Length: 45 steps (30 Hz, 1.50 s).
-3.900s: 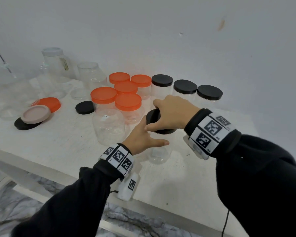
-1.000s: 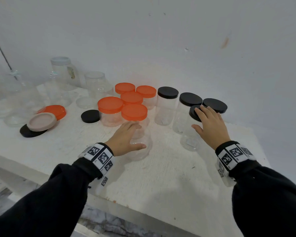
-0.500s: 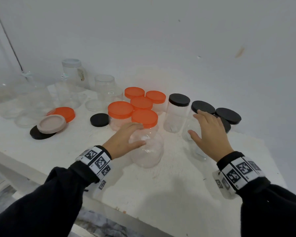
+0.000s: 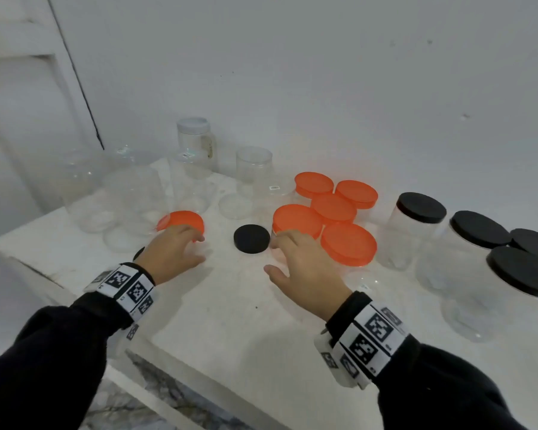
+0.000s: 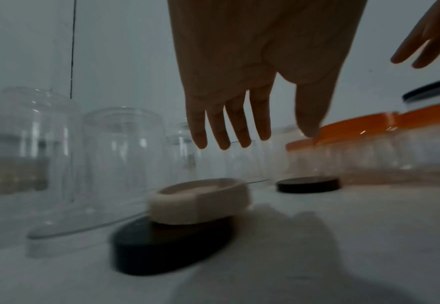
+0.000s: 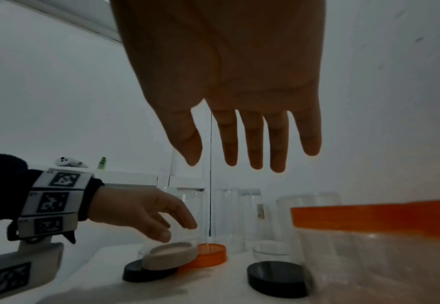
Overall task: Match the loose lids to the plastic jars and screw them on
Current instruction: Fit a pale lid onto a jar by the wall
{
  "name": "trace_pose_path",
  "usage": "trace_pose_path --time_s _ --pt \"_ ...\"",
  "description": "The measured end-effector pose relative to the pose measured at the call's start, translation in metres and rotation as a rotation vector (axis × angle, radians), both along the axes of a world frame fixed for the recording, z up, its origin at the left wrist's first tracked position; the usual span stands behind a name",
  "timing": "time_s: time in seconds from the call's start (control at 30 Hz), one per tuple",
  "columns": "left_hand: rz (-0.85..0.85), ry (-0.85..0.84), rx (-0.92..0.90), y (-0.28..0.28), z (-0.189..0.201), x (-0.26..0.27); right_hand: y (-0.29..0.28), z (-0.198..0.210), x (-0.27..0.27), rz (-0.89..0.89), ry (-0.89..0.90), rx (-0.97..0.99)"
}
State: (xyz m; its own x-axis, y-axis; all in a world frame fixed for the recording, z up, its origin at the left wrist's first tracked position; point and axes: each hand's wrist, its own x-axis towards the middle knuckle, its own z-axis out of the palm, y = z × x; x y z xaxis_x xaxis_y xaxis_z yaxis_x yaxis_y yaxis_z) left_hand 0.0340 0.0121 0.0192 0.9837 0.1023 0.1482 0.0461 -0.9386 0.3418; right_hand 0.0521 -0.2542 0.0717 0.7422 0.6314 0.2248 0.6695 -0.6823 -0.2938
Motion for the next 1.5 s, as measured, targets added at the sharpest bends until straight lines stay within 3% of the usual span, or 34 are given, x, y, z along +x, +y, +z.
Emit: trace_pose_path --time_s 0.23,0.53,0.7,0.9,1.03,1.17,1.33,1.5 --pt "-0.167 0.244 0.267 0.046 0.003 0.008 0.070 -0.017 0.040 -0.220 0.042 -0.132" --pt "-0.282 0.402 0.250 0.087 -0.009 0.032 0.081 -0.044 0.086 -0.549 -0.010 -0.272" --pt "-0.326 0.338 0.208 0.092 -0.011 0.042 0.076 -0.047 0.089 -0.556 -0.050 -0.302" --pt "-0.383 0.226 0.017 0.094 0.000 0.035 0.076 -0.045 0.090 -0.608 -0.022 -0.282" --pt "-0.400 0.081 -0.152 0.103 0.020 0.017 0.090 -0.038 0.088 -0.538 -0.145 -0.077" --pt "-0.320 -0.091 -0.269 0.125 0.037 -0.005 0.126 -0.022 0.083 -0.310 -0.245 0.109" --pt "-0.138 -0.278 -0.301 0.170 0.051 -0.039 0.194 -0.001 0.072 -0.041 -0.182 0.195" --pt "0.074 -0.359 -0.290 0.213 0.045 -0.080 0.281 0.027 0.055 0.160 -0.061 0.208"
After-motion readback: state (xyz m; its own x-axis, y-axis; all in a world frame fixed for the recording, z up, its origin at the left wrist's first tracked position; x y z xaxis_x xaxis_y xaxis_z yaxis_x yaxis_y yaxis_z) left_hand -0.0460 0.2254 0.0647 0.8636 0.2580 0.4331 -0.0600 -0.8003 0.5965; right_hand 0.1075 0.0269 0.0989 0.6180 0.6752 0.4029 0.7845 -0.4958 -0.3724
